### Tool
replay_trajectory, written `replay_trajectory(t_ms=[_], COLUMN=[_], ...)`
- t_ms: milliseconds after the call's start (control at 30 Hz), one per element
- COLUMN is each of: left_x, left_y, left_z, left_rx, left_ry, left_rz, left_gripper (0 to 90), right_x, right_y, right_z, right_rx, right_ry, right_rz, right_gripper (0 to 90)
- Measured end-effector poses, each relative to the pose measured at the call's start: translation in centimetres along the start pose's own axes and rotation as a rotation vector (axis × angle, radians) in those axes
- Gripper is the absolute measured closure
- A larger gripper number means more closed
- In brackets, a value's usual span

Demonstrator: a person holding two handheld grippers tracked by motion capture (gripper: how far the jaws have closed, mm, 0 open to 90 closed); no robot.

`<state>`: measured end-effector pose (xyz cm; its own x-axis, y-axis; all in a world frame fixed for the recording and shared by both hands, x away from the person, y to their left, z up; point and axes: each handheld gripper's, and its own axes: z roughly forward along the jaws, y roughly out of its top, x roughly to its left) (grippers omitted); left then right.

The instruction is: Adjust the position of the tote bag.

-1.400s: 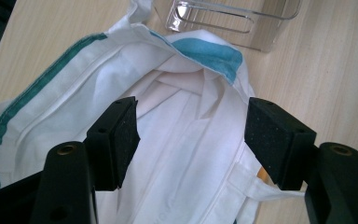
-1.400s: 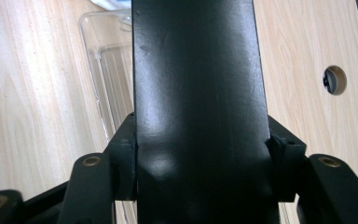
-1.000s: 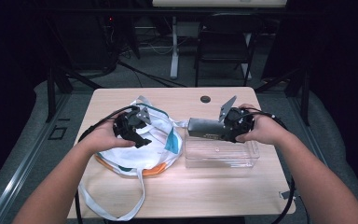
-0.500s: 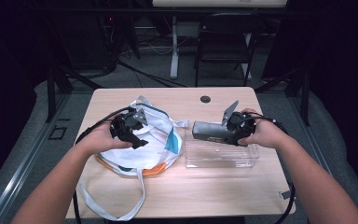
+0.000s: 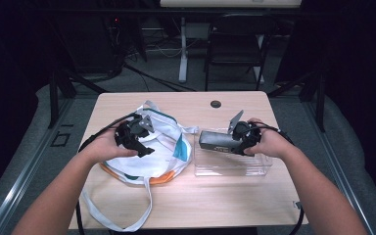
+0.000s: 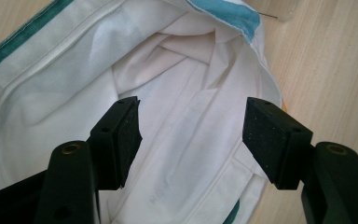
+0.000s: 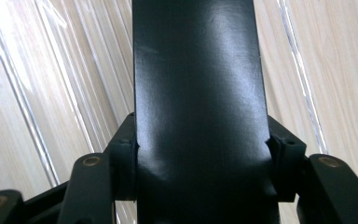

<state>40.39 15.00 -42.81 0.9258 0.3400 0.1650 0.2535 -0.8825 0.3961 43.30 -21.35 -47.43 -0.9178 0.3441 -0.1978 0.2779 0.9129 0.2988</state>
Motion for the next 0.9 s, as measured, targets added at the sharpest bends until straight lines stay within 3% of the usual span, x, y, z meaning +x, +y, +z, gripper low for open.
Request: replay_trajectory(t_ms=[167, 900], left_x=[0.1, 0.1], left_y=[-0.3, -0.7], left_z=[0.0, 0.3], left_rx=[0.003, 0.006], left_ry=[-0.002, -0.006], left_rz=[-0.008, -0.011], left_gripper=[36.5, 36.5], right_x=[0.2, -0.3], right_y=[0.1, 0.2], right_z=[1.1, 3.8], right_rx=[-0.013, 0.030], right_ry=[0.019, 0.061], right_rz=[0.009, 0.011], right_gripper=[41.8, 41.7])
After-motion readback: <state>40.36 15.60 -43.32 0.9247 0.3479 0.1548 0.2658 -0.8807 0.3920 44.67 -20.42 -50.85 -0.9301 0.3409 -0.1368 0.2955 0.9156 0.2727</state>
